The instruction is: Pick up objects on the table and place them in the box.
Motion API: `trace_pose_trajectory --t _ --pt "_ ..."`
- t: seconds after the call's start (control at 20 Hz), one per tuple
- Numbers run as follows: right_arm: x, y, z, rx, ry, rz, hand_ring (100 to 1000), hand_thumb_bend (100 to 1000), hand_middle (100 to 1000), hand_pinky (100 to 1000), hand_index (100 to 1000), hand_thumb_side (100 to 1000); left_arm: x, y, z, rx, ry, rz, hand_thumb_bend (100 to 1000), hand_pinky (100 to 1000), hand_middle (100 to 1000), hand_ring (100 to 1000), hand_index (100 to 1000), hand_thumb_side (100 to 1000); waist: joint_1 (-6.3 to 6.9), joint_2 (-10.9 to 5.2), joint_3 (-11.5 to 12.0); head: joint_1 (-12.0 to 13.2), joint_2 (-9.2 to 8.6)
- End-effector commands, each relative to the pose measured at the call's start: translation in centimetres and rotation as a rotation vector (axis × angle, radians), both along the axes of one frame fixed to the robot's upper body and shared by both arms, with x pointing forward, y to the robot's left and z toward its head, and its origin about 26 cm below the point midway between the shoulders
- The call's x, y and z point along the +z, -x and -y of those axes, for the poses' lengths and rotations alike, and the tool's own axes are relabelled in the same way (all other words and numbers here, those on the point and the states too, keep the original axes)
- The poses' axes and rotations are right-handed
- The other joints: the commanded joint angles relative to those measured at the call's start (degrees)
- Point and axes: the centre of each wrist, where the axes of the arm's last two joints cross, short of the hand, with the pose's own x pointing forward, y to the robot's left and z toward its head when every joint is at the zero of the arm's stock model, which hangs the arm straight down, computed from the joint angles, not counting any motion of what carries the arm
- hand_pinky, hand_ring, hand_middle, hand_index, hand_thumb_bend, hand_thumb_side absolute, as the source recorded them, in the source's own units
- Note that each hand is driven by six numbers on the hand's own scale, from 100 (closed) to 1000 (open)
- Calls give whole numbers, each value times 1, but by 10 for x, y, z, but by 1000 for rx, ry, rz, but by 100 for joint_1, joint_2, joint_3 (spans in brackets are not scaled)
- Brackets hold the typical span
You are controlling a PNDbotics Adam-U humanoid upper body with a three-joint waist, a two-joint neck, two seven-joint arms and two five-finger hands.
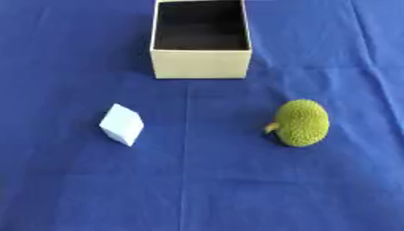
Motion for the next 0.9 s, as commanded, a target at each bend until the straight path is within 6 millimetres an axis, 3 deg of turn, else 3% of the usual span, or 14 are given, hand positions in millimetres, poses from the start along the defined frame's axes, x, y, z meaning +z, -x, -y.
trace_pose_trajectory --t 0.05,0.2,0.45,0.9 --pt "20 8 13 -103 244 22 844 100 707 900 887 558 8 4 -4 11 -42 22 100 843 697 756 824 640 -31 -154 -12 44 47" --pt "28 13 23 -212 480 15 866 100 779 893 907 553 8 5 -6 19 -52 19 100 843 697 756 824 639 -69 -164 -22 63 59" --pt "33 19 33 -300 776 14 873 100 826 883 912 491 7 5 -6 21 -61 12 100 843 697 756 824 640 -113 -173 -45 61 61" --pt "15 22 32 -271 1031 -80 882 100 856 885 917 573 6 5 -7 21 -77 6 100 843 697 757 823 640 -105 -172 -14 30 60"
